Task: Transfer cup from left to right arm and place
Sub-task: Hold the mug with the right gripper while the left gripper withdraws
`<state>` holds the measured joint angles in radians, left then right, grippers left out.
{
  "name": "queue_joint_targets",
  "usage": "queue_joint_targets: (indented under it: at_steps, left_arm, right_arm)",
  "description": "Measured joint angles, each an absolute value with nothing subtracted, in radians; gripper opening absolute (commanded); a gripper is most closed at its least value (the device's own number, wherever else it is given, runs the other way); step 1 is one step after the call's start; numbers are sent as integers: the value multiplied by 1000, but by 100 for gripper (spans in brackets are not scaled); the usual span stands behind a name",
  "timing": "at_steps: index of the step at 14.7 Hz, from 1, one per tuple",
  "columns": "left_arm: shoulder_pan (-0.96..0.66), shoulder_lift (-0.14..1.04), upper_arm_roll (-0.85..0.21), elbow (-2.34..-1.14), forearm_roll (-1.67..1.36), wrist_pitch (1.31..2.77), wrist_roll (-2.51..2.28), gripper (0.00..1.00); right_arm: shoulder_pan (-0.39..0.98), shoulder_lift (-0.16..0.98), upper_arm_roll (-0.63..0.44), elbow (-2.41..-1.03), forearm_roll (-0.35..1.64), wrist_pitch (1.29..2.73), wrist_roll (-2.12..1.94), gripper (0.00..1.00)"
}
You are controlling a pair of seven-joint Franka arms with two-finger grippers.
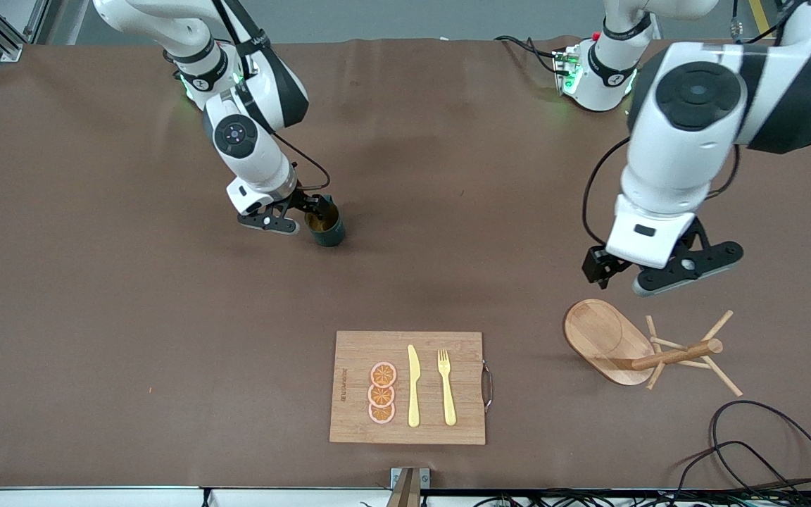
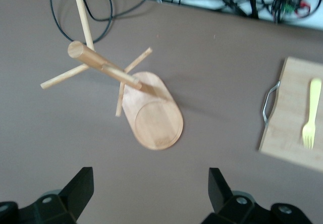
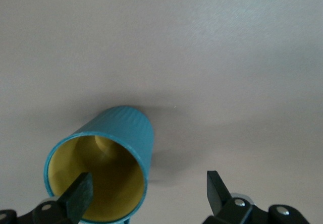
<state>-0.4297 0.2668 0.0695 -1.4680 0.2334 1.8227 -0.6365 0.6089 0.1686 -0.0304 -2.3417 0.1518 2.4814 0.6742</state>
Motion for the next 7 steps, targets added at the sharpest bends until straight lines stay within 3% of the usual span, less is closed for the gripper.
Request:
queue_joint_targets:
  at_steps: [2,5,6,7]
  left_arm:
    - [-419,260,69,-1446,213,1766,-559,100]
    - [-395,242,65,-1417,176,1686,-502,100]
    - [-368,229,60,-1412,146,1675,-462,100]
    - [-331,212,51,-1410,111,1658,-407,100]
  right_arm:
    - [626,193,-31,-2343,152,2511,696,70]
    - [632,217,-31,-2342,152,2527,700,14]
    - [632,220,-32,-2342,152,2528,701,3]
    - [632,220,-34,-2342,152,2528,701,1]
